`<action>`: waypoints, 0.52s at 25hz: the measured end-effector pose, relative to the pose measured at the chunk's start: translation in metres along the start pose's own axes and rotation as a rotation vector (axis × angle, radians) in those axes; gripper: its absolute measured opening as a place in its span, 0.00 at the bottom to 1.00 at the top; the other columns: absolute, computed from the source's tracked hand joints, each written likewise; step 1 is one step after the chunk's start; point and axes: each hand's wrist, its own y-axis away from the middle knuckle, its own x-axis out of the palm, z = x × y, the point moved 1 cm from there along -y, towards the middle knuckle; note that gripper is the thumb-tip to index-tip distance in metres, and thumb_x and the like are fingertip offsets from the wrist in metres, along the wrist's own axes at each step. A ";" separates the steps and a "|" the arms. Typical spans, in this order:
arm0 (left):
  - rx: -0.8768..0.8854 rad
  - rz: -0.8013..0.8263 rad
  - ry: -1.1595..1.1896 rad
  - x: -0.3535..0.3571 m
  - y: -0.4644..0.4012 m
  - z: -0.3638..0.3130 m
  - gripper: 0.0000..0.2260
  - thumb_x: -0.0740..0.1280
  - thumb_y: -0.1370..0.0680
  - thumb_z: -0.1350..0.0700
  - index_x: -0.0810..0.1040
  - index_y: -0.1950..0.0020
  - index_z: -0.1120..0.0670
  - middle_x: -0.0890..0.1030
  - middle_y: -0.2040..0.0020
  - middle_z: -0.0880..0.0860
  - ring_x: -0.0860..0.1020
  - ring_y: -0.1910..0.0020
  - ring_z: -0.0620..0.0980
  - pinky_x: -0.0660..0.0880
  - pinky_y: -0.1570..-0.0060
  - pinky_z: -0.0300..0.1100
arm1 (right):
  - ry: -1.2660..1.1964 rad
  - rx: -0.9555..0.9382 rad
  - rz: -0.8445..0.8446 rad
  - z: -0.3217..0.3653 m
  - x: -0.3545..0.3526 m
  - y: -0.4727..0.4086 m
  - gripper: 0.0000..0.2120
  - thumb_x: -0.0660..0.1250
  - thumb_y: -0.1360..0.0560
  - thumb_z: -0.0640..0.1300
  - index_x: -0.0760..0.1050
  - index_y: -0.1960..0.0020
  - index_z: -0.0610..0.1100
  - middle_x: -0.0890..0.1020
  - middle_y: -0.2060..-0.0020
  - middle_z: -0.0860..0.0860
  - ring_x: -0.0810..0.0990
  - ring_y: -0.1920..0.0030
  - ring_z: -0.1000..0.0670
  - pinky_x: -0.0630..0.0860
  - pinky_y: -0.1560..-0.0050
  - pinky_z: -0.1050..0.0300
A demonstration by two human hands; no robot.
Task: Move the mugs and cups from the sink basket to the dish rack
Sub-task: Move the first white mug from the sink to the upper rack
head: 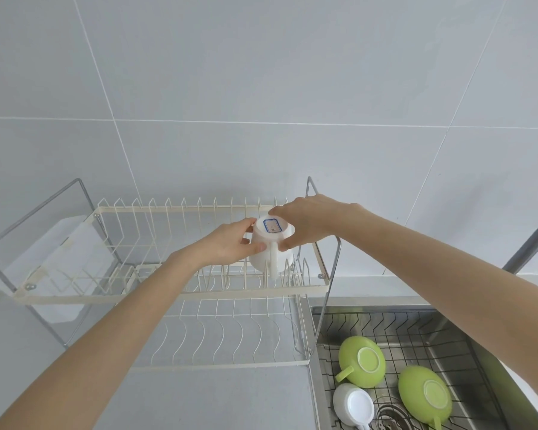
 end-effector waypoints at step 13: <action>0.089 -0.411 -0.642 -0.013 0.069 -0.099 0.26 0.56 0.22 0.49 0.55 0.27 0.57 0.61 0.26 0.56 0.60 0.27 0.55 0.60 0.30 0.51 | -0.060 0.034 -0.268 -0.023 -0.035 0.116 0.30 0.60 0.22 0.51 0.52 0.25 0.46 0.58 0.24 0.47 0.56 0.24 0.47 0.54 0.26 0.55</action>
